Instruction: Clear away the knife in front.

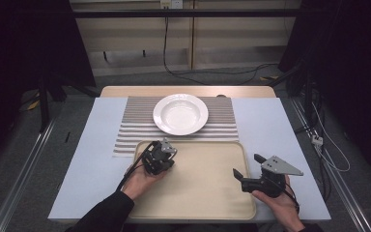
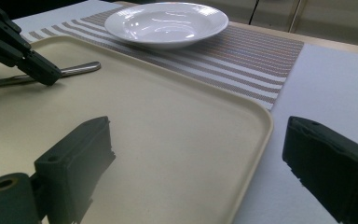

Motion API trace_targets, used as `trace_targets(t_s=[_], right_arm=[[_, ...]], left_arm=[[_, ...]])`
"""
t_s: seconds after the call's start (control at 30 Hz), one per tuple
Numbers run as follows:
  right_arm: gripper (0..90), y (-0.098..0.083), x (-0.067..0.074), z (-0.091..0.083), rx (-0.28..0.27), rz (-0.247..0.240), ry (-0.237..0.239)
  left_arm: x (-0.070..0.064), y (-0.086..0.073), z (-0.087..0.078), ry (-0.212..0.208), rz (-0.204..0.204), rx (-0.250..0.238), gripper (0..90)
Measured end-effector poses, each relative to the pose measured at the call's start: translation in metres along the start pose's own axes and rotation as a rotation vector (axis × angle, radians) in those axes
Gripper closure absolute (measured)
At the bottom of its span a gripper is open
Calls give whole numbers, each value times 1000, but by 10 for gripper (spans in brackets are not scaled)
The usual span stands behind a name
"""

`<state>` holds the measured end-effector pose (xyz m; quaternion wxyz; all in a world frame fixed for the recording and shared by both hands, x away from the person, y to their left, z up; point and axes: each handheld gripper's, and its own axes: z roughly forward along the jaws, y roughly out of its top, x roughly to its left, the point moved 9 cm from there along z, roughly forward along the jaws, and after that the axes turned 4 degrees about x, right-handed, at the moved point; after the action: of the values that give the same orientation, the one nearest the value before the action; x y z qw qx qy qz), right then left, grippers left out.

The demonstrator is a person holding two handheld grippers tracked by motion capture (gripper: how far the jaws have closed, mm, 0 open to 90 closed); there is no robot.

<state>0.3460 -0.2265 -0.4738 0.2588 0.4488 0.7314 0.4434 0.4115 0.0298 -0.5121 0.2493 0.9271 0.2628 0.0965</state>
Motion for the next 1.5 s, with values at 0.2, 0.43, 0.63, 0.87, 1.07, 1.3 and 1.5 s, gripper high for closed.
trace_targets(t_s=[0.2, 0.43, 0.63, 0.87, 1.07, 1.3, 1.5], right_arm=[[79, 0, 0, 0, -1, -1, 1], [79, 1, 0, 0, -4, -3, 2], [79, 0, 1, -1, -1, -3, 4], [79, 0, 0, 0, 1, -1, 0], [78, -1, -1, -1, 0, 1, -2], [78, -1, -1, -1, 1, 2, -2], [78, 0, -1, -1, 0, 1, -1]], left_arm=[[4, -1, 0, -24, -24, -25, 900], [10, -5, -3, -19, -51, 0, 900], [14, -8, -5, -32, -75, 11, 900], [16, -11, -6, -26, -76, 25, 900], [18, -14, -9, -16, -72, 35, 900], [25, -21, -13, -5, -94, 46, 900], [34, -31, -19, 11, -123, 62, 900]])
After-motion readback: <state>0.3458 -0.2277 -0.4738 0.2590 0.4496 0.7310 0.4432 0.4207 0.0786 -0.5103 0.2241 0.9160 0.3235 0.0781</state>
